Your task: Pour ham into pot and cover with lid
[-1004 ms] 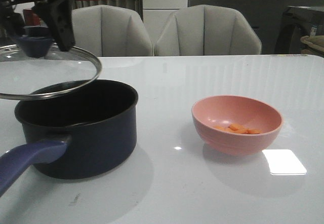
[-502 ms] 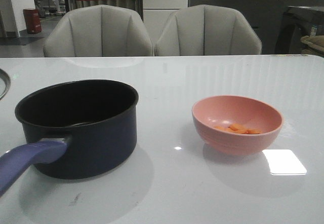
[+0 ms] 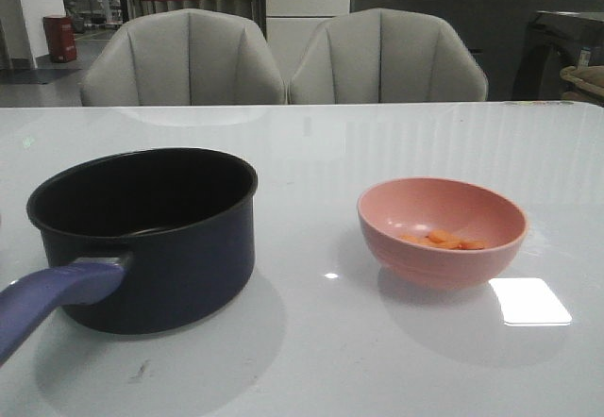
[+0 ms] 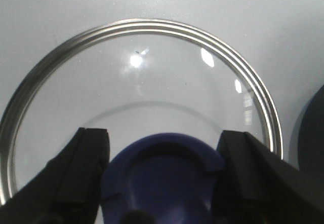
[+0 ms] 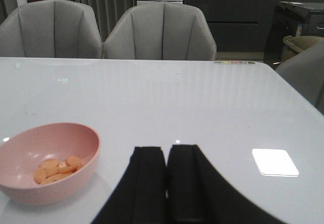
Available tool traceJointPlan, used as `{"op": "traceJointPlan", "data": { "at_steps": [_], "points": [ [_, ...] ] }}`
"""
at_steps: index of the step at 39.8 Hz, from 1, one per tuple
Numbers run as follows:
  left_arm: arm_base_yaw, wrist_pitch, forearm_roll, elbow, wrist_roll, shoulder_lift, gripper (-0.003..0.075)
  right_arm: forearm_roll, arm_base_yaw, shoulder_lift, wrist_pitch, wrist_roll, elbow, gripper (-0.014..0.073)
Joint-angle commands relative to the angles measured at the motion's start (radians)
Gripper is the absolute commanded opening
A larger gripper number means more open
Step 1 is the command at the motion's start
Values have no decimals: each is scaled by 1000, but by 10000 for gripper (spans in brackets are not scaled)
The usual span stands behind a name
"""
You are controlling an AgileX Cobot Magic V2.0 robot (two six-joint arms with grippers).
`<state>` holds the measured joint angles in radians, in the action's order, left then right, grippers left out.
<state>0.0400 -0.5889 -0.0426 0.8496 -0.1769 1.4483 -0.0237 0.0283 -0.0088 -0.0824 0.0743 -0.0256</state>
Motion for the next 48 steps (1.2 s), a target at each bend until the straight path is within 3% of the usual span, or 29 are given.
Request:
{"op": "traceJointPlan", "data": {
  "at_steps": [1,11,21,35,48],
  "points": [
    [1,73,-13,27,-4,9,325,-11,2,-20,82,-3,-11,143],
    [1,102,-11,27,-4,101,347,-11,2,-20,82,-3,-11,143],
    [1,97,27,29,-4,125,599,-11,2,-20,82,-3,-11,143],
    [-15,2,43,83,17,97,578,-11,2,-20,82,-3,-11,143],
    [-130,-29,43,65,24,-63,480,-11,2,-20,82,-3,-11,143]
  ]
}}
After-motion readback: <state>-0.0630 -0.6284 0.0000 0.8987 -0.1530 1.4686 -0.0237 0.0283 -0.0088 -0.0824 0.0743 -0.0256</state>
